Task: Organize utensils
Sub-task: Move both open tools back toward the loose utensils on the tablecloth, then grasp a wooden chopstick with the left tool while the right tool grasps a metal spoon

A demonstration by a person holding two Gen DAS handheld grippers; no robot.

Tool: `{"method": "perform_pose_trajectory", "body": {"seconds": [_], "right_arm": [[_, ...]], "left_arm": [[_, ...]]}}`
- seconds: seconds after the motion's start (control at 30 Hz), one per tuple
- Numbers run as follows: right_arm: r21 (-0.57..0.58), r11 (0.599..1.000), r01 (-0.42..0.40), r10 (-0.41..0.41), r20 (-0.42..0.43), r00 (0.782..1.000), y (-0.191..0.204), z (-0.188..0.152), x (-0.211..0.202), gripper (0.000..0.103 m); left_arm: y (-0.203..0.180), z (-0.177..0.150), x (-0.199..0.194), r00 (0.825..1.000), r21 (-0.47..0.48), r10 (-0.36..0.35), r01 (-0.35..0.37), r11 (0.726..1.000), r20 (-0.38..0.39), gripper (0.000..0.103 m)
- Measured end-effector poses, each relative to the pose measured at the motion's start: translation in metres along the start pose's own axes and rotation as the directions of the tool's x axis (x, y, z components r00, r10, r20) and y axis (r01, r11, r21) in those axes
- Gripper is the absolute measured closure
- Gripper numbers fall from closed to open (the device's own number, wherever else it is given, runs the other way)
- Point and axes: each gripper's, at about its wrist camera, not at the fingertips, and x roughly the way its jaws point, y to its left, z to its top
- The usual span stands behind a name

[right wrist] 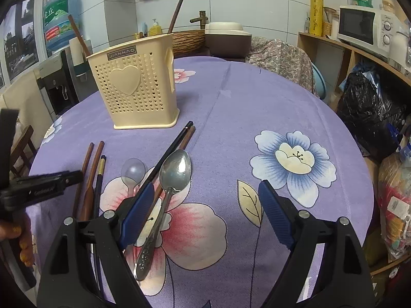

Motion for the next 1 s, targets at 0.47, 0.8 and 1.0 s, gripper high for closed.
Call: {"method": "perform_pose_trajectory", "body": {"seconds": [0.47,0.8,1.0], "right_arm": [[0.006,1.000,-0.008,0.009,-0.150,0.989,0.027,0.008,0.056,0.029],[0.051,0.999,0.009,0.001,-0.181,0.983,0.026,0.017,0.076,0.046],[0.035,0.999,0.014,-0.008,-0.176,0.984,0.028,0.020,0.079,0.063]], "left_arm": [[0.002,0.021,0.014,0.999,0.014,0.054,-0.054,0.998,-0.006,0.083],[0.004,0.027,0.018,0.998,0.019,0.055,-0.055,0.998,-0.007,0.084],[-0.002,0.029,0.021,0.998,0.028,0.066,-0.066,0.997,-0.007,0.084]]}}
